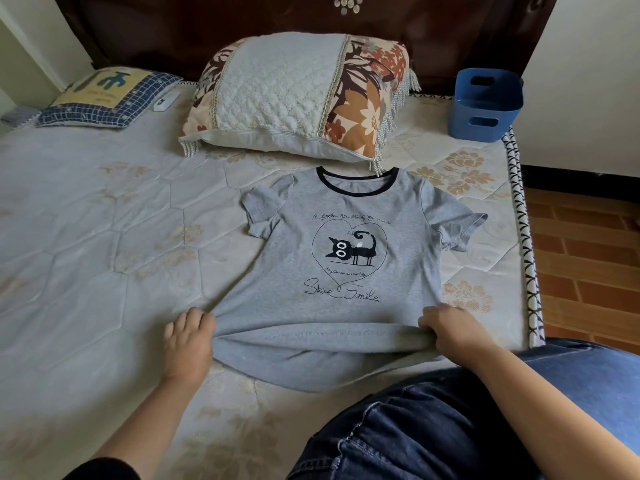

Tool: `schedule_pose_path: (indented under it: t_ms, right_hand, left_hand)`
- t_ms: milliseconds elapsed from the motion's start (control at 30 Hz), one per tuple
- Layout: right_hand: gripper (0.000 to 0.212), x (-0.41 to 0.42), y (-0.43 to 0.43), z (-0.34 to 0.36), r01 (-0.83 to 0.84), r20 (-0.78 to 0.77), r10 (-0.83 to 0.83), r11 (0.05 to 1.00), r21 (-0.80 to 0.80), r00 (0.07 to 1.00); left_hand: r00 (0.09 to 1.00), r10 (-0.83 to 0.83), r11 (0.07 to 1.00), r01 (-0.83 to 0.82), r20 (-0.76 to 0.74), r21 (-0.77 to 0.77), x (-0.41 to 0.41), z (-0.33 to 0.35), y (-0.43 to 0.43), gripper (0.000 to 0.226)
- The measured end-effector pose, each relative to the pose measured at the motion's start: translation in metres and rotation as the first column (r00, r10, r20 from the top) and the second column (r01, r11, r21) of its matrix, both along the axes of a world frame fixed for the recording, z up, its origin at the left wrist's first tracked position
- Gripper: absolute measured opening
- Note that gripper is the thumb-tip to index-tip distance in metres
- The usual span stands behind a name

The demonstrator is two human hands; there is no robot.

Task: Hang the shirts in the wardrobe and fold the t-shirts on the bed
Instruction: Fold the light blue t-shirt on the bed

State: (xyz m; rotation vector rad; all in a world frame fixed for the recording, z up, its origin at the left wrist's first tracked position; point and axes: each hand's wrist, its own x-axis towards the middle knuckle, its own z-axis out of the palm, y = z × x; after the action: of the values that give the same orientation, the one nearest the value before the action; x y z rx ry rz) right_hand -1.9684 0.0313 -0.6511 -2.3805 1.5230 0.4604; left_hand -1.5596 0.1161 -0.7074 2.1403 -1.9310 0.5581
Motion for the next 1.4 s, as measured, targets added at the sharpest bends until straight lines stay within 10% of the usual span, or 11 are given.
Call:
schedule_pose_path:
  t_ms: [267,600,733,867,1400]
  right_hand:
    - [0.018,0.006,0.001,-0.006,0.125,-0.217,-0.039,0.907,0.402,0.975]
    - [0.033,0.009,-0.001,-0.005,0.178,-0.133,-0.142,0.927,0.33,0.981]
    - [0.023,0.016,-0.008,-0.005,0.21,0.084,-0.22,0.971,0.114,0.972]
    - [0.036,0.031,-0.024,-0.005,0.144,0.254,-0.168,0.984,0.109,0.953]
    - [0.064,0.107,-0.121,-0.037,-0.07,0.108,0.052,0.984,0.164,0.993]
  left_hand:
    - [0.973,-0.195,0.904,0.13,0.123,0.407,0.009,-0.004,0.006,0.061]
    - [0.953,0.039,0.74,-0.229,0.3,0.632,-0.061,0.035,-0.04,0.03]
    - [0.997,-0.062,0.865,0.031,0.046,0.501,-0.101,0.032,-0.074,0.033]
    - [0.959,-0.118,0.783,0.25,-0.257,0.57,-0.134,0.017,-0.112,0.049]
    - [0.947,-0.086,0.921,0.194,-0.309,0.338,-0.07,-0.027,-0.182,0.051]
